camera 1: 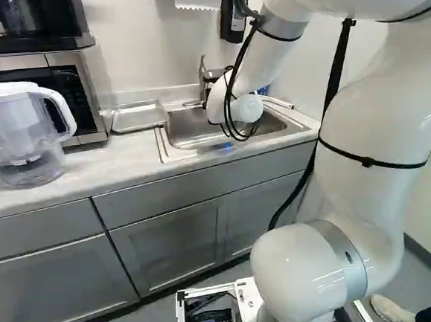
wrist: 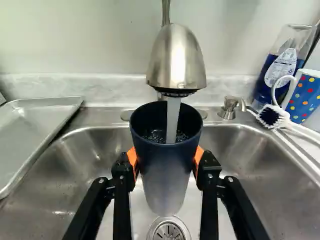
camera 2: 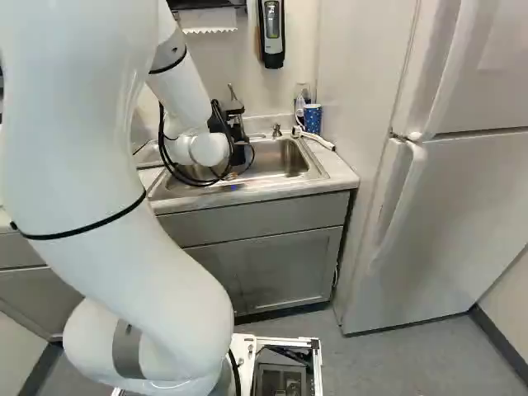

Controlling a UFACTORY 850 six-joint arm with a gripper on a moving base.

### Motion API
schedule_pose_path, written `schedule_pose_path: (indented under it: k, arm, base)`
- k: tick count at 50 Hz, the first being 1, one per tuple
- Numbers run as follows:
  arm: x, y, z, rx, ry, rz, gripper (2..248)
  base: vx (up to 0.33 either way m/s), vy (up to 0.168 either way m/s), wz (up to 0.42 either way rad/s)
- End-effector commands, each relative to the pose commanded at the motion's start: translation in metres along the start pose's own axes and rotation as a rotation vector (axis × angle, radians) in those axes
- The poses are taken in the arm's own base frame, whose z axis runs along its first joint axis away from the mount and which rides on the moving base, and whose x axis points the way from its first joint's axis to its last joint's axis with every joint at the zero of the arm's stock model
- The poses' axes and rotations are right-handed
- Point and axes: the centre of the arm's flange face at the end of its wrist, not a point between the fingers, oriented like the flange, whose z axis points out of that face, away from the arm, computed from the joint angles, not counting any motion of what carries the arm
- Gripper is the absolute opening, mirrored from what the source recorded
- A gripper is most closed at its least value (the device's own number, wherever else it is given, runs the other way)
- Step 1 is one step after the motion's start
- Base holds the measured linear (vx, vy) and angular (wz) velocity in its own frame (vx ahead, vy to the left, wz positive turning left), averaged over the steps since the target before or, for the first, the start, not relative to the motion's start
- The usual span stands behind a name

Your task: Rinse the cup and place it in the tray

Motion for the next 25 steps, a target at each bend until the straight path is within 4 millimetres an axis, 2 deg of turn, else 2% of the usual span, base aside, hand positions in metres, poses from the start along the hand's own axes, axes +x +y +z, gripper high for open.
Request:
schedule_pose_path:
  k: [25]
  arm:
    - [0.0000, 0.0000, 0.0000, 0.000, 0.000, 0.000, 124]
  base:
    - [0.000, 0.000, 0.000]
